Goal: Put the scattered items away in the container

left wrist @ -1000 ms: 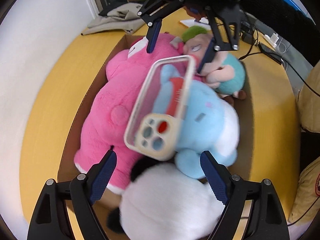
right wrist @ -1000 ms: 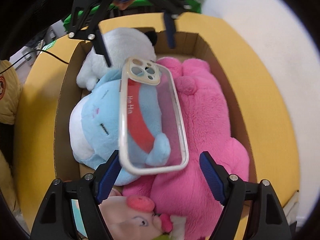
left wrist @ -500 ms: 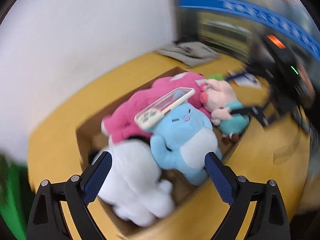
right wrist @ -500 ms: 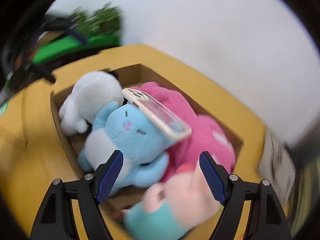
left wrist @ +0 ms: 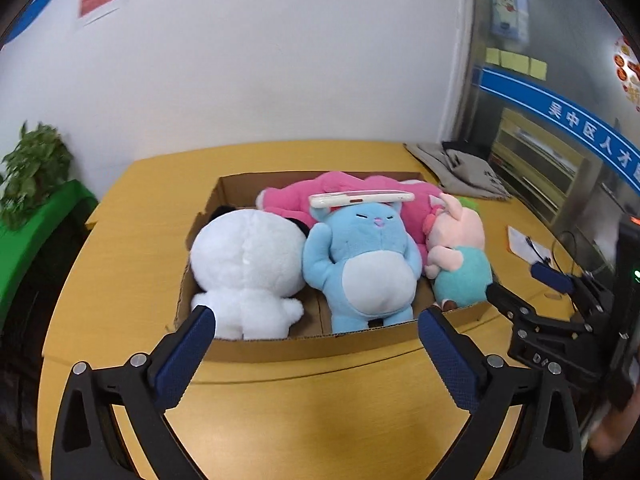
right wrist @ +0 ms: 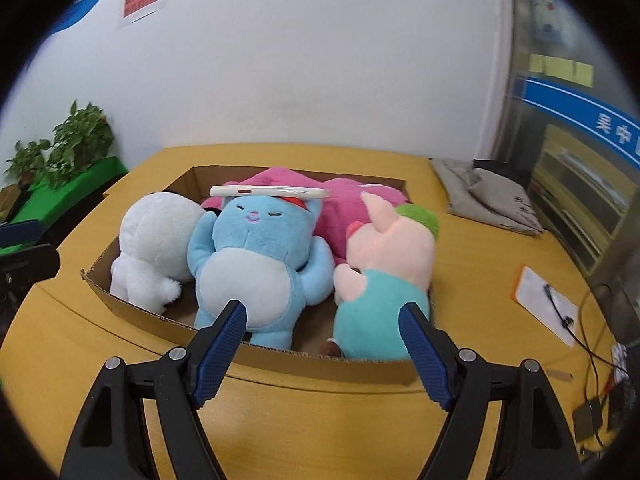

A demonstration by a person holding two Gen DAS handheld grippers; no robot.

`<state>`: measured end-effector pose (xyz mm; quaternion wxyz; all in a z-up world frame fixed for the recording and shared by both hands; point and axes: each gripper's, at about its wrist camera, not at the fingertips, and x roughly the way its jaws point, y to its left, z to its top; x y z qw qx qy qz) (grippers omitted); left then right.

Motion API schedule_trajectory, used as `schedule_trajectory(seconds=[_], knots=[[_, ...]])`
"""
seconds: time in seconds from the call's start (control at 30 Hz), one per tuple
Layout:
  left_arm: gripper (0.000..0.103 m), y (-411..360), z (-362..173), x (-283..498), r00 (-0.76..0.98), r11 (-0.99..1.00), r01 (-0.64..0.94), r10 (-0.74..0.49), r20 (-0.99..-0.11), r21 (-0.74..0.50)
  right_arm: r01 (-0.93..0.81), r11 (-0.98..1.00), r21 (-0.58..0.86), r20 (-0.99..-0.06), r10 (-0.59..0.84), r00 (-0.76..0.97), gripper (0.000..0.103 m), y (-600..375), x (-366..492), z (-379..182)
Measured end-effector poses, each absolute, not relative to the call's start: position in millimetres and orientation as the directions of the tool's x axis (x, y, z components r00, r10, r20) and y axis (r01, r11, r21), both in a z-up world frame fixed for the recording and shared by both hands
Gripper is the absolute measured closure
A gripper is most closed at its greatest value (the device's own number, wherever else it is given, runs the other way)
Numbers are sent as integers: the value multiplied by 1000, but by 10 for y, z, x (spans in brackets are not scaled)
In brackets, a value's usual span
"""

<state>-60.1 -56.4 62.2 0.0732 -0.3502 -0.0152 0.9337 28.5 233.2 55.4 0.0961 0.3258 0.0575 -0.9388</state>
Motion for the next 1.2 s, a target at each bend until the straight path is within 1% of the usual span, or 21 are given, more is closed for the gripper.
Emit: schedule_trajectory(seconds=[0.13,0.23,0.33,0.53,0.6,0.87,1.2], knots=[[0,-547,494,-385,-755,-985,-84,164,-635,-153,176,-984,-30,-586,-125,-801,24,2394,577,608],[0,-485,396,-300,-763,-989,-72,139,-631,-131,156,-987,-20,-557,-119,-822,24,2450,715,624],[0,-472,339,-220,-760,-988,-62,137,-636,-139,152,-988,-14,-555,-119,-823,24,2490,797,637],[0,-465,358,-32,-796,-993,-28,89,-598,-111,154,-988,-25,-552,-115,-826,24,2493,928,637],[0,-488,365,13,-803,-993,-16,85,-590,-120,158,-987,-32,-555,-114,-824,24,2484,963,628],[0,-411,349,126,-803,-995,-16,74,-592,-102,160,-987,-30,-548,-118,-828,24,2488,1093,590],[0,-302,227,147,-788,-996,-22,71,-611,-88,159,-987,-35,-564,-112,-818,24,2511,1129,478]])
